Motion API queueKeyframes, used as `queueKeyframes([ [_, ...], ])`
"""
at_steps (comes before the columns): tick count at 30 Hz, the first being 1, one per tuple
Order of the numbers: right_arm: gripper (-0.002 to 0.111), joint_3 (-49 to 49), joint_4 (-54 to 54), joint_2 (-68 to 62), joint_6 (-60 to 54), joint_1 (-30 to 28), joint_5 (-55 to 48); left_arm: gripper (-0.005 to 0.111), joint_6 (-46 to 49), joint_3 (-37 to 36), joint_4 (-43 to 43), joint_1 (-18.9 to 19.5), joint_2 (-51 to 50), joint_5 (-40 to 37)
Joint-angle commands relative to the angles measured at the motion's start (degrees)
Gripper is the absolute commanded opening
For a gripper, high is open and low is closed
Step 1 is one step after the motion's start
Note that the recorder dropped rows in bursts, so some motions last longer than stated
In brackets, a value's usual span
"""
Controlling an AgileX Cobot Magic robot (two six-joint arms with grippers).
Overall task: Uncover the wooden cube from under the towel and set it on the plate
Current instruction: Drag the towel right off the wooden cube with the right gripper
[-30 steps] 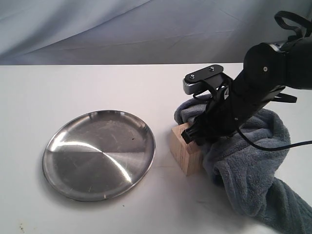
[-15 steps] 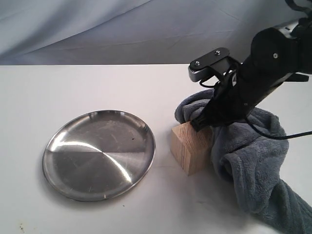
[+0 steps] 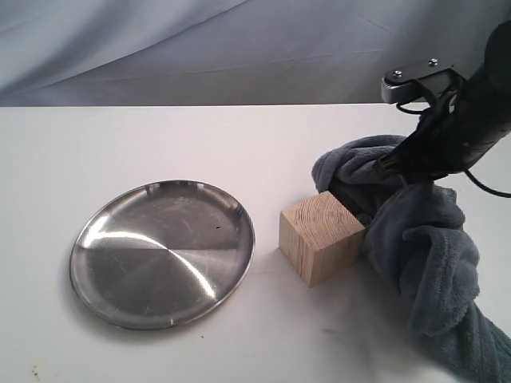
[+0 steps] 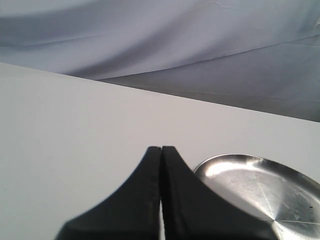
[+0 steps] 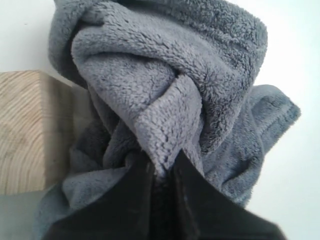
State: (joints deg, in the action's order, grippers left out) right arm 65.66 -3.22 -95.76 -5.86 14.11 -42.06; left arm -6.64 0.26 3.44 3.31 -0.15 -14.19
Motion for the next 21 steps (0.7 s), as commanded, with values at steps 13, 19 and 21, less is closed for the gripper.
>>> queueKeyframes([
  [13,0.0,0.48,-0.75,-2.59,0.36,-12.96,-0.08,0.0,-0.2,-0.26,0.26,0.11,0.15,0.5],
  [19,0.0,0.48,-1.37,-7.12,0.36,-15.26,-0.1,0.0,-0.2,-0.26,0.26,0.11,0.15,0.5],
  [21,0.0,0.48,-1.26,-8.35,0.36,-15.42,-0.53,0.0,-0.2,-0.26,0.26,0.11,0.15,0.5],
])
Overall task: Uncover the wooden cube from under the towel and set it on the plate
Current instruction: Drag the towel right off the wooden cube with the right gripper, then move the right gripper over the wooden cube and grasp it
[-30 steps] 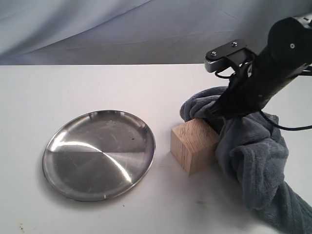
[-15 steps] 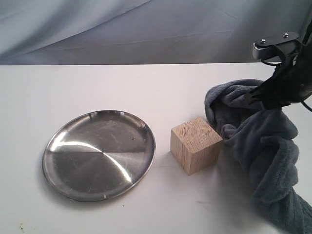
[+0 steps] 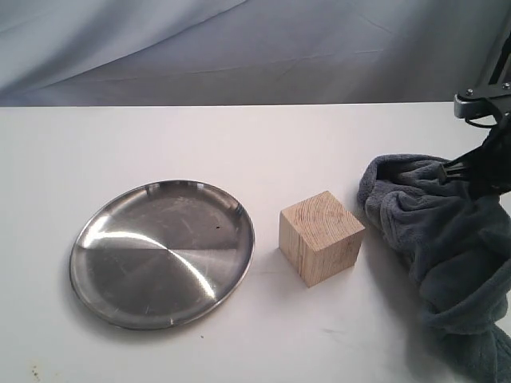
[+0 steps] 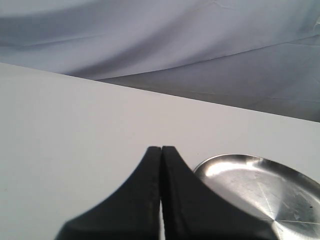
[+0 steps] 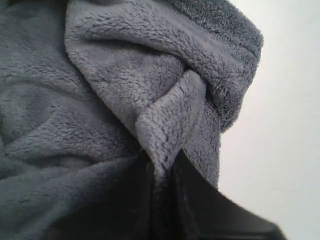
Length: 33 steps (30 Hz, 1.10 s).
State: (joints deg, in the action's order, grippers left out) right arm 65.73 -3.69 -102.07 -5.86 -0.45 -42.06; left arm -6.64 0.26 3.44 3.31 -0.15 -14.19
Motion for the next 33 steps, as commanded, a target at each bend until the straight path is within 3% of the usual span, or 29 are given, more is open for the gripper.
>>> queueKeyframes([
  [1,0.0,0.4,-0.78,-2.59,0.36,-0.85,-0.89,0.0,-0.2,-0.26,0.26,0.11,0.15,0.5],
  [9,0.002,0.4,1.63,-5.21,1.21,-0.85,-2.21,0.0,-0.2,-0.26,0.26,0.11,0.15,0.5],
  [12,0.014,0.4,2.46,-5.08,1.21,-0.85,-1.87,0.0,-0.2,-0.26,0.26,0.11,0.15,0.5],
  [19,0.059,0.4,5.49,-4.15,1.21,-0.85,-2.3,0.0,-0.2,-0.26,0.26,0.11,0.15,0.5],
  [22,0.071,0.4,5.49,-3.92,1.21,-0.85,-2.07,0.0,-0.2,-0.26,0.26,0.11,0.15,0.5],
  [33,0.074,0.4,6.95,8.15,-0.38,-0.85,1.08,0.0,-0.2,-0.26,0.26,0.11,0.15,0.5],
])
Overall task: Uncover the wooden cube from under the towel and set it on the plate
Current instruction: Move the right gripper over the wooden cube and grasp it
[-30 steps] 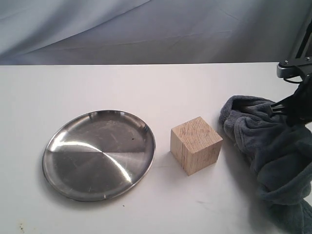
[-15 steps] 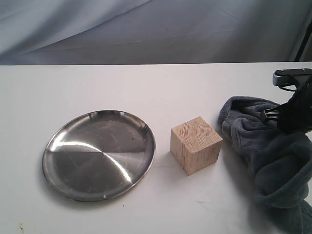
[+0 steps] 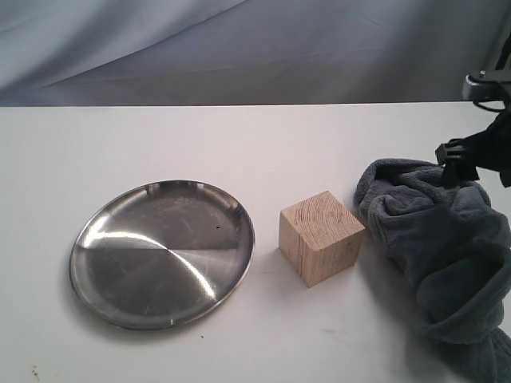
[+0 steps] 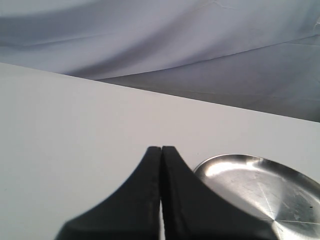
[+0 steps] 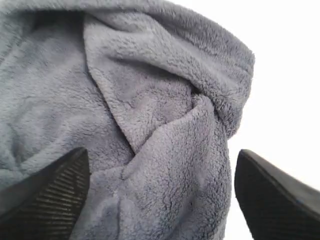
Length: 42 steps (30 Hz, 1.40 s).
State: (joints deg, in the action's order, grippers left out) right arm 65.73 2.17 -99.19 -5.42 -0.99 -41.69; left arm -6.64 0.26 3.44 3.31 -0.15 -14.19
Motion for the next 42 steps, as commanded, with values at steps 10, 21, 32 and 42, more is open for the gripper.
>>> queueKeyframes([
  [10,0.082,0.4,28.81,14.77,-26.15,3.55,-2.94,0.0,-0.2,-0.26,0.26,0.11,0.15,0.5],
  [21,0.105,0.4,18.72,14.77,-15.46,24.43,-2.27,0.0,-0.2,-0.26,0.26,0.11,0.15,0.5],
  [32,0.105,0.4,4.74,7.17,-4.68,31.84,2.58,0.0,-0.2,-0.26,0.26,0.11,0.15,0.5],
  [42,0.105,0.4,-7.18,-2.67,5.73,31.84,5.73,0.0,-0.2,-0.26,0.26,0.11,0.15,0.5],
])
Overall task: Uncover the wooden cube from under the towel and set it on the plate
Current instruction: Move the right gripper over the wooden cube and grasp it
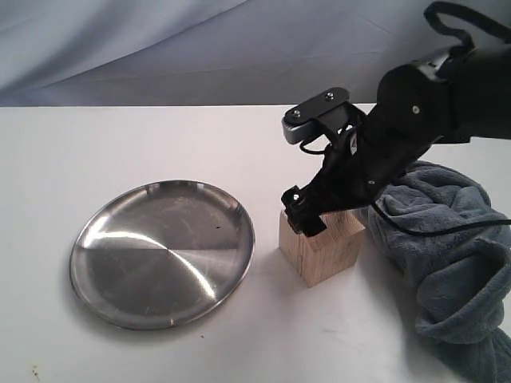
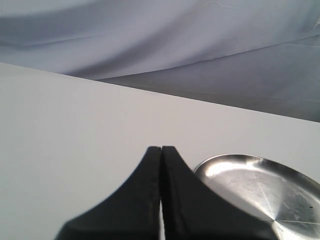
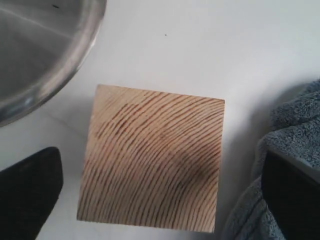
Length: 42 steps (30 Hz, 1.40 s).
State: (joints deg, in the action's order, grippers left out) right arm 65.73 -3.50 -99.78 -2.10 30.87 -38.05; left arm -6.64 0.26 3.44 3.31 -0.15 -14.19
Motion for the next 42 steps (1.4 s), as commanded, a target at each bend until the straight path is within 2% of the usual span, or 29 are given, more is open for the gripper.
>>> queueKeyframes([
  [1,0.105,0.4,-0.83,-2.73,2.41,-0.01,2.35,0.0,-0.2,-0.26,0.26,0.11,0.15,0.5],
  [24,0.105,0.4,3.5,-11.16,2.69,-0.01,4.05,0.0,-0.2,-0.26,0.26,0.11,0.15,0.5],
  [28,0.103,0.4,3.5,-11.67,3.64,-0.01,4.3,0.0,-0.2,-0.26,0.26,0.11,0.15,0.5],
  [32,0.095,0.4,3.18,-11.78,3.75,-0.01,4.3,0.0,-0.2,-0.26,0.26,0.11,0.15,0.5],
  [42,0.049,0.4,3.18,-11.72,4.04,-0.01,4.71,0.0,-0.2,-0.26,0.26,0.11,0.15,0.5],
])
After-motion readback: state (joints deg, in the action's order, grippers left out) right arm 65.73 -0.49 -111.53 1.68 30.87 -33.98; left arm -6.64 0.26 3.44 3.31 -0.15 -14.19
